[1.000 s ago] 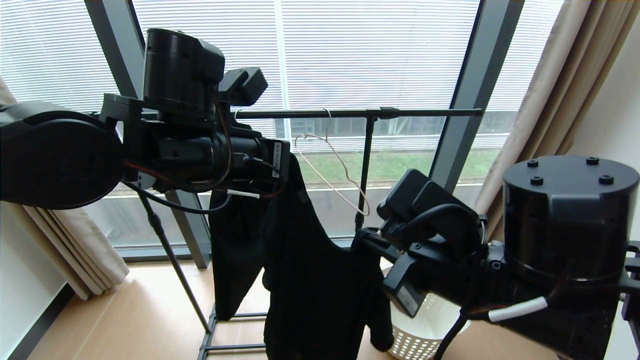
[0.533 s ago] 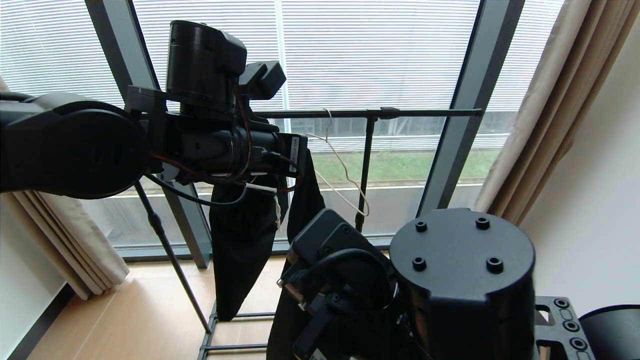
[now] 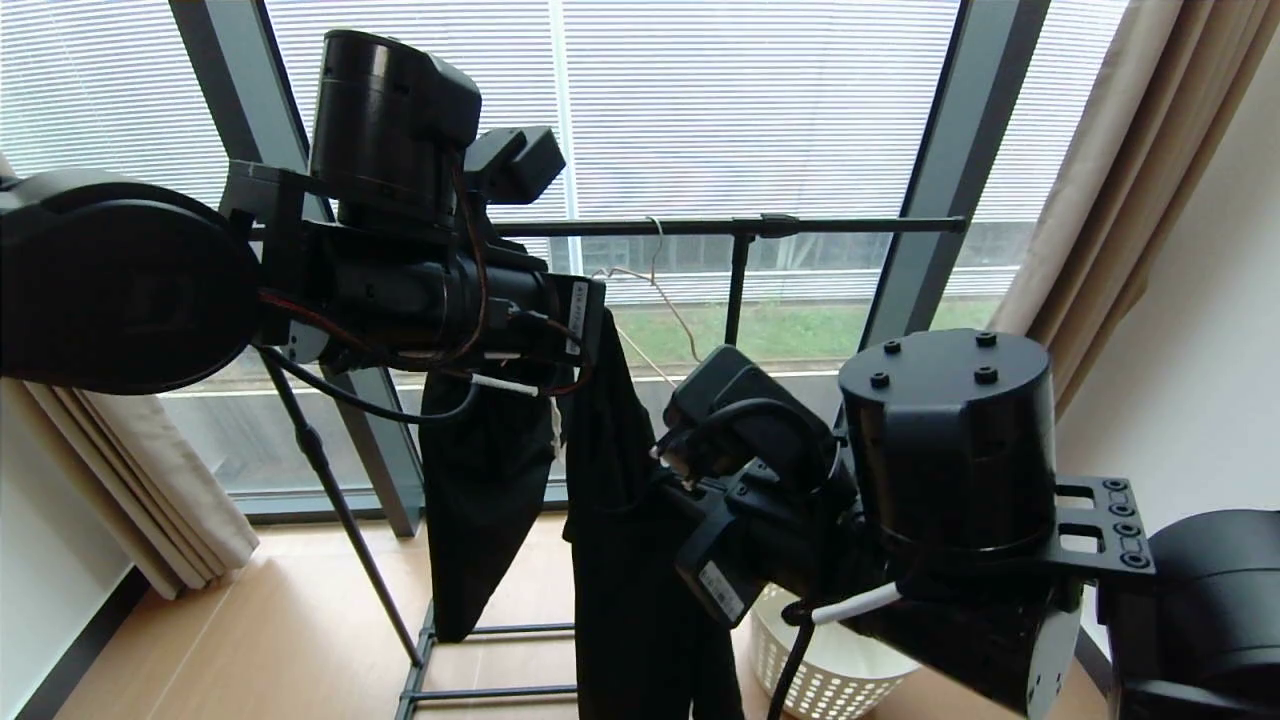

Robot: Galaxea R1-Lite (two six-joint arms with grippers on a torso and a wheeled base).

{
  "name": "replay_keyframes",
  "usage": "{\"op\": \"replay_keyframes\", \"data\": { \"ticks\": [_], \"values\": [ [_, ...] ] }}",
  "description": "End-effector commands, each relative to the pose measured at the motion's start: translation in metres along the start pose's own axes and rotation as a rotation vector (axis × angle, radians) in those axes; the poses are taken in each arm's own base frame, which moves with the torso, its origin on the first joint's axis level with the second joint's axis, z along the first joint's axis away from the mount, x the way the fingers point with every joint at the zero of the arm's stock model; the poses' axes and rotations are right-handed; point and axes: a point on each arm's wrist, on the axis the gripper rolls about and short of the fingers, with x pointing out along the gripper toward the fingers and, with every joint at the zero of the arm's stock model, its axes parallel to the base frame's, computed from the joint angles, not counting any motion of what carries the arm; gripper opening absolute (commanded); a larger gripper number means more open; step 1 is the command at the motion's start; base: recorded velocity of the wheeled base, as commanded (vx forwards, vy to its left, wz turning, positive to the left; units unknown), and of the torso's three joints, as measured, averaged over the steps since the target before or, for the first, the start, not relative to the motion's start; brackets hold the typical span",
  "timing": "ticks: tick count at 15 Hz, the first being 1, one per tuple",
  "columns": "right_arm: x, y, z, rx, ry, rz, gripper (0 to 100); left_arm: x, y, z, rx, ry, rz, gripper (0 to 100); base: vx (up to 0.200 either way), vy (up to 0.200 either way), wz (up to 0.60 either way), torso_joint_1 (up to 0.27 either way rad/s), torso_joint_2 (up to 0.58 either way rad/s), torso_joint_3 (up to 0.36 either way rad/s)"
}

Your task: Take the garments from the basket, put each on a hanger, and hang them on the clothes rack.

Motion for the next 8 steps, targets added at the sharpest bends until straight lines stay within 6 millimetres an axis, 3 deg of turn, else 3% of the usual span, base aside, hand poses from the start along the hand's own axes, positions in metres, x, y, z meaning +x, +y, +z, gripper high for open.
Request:
{"op": "replay_keyframes", "data": {
  "ticks": [1, 5, 8],
  "values": [
    [0.003, -0.060, -0.005, -0.015, 0.020, -0.169, 0, -0.024, 0.001, 0.002, 0.027, 0.004, 0.009, 0, 0.000, 0.000, 0.00, 0.000, 0.00, 0.000],
    [0.030, -0.096, 0.002, 0.043, 0.010, -0.279, 0, -0.046, -0.004, -0.020, 0.071, 0.080, -0.002, 0, 0.000, 0.000, 0.00, 0.000, 0.00, 0.000],
    [0.052, -0.099, 0.013, 0.162, -0.030, -0.289, 0, -0.048, -0.013, -0.047, 0.095, 0.169, -0.034, 0, 0.000, 0.000, 0.00, 0.000, 0.00, 0.000]
  ]
}}
